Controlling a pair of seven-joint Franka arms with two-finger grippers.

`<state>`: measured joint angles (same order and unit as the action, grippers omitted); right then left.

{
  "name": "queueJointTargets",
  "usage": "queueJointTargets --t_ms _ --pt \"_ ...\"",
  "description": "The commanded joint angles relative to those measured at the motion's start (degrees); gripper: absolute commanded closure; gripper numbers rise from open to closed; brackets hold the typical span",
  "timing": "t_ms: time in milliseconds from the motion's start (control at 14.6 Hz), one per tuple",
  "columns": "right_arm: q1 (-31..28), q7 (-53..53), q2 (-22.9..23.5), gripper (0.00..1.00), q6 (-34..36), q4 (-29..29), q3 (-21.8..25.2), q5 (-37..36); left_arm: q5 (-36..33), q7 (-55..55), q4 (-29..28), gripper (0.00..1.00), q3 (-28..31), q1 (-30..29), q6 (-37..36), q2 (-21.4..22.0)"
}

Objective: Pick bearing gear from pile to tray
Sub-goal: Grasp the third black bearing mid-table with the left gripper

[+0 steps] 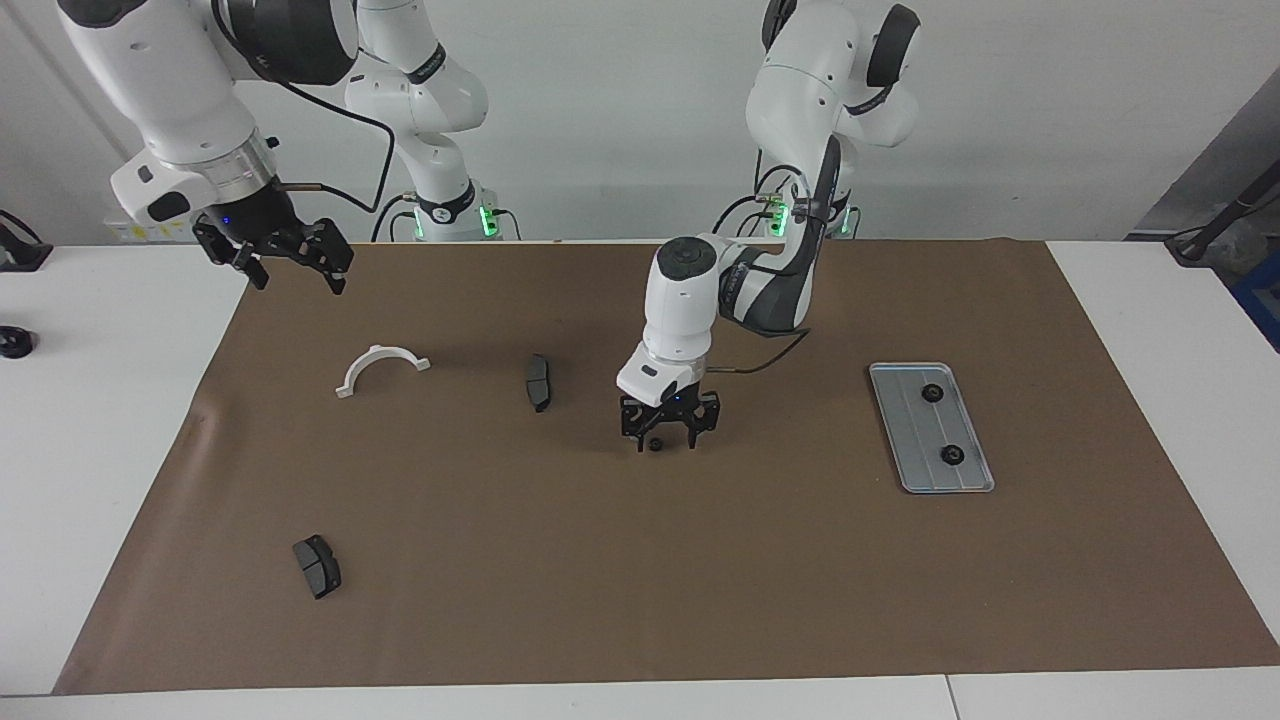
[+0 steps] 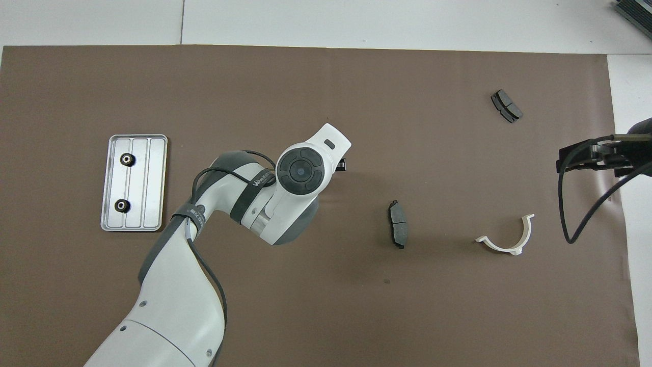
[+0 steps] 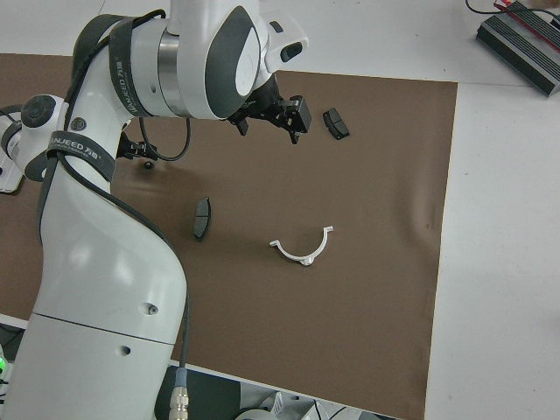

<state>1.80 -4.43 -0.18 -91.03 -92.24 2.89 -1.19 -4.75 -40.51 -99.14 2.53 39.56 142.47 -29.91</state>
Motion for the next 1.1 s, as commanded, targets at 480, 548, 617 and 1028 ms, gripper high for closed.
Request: queueJointTargets --t_ms 480,548,617,1028 --pt "0.30 -0.67 -1.40 0.00 0.33 -0.04 0.18 0.84 -1.23 -0.80 -2.98 0.82 0.73 0.78 1.76 1.17" --pt "0.30 -0.67 -1.40 0.00 0.41 -0.04 0.18 0.84 -1.23 -0.80 -2.81 0.99 0.73 0.78 1.58 1.43" --pt "0.22 -0.58 -1.40 0.00 0.59 -0.13 0.18 0.84 -1.23 -0.80 -2.72 1.00 0.73 0.78 1.32 1.43" --pt "0.04 -0.49 -1.49 0.00 0.59 -0.48 0.18 0.84 -1.23 -1.15 -2.98 1.00 1.34 0.00 -6.48 4.84"
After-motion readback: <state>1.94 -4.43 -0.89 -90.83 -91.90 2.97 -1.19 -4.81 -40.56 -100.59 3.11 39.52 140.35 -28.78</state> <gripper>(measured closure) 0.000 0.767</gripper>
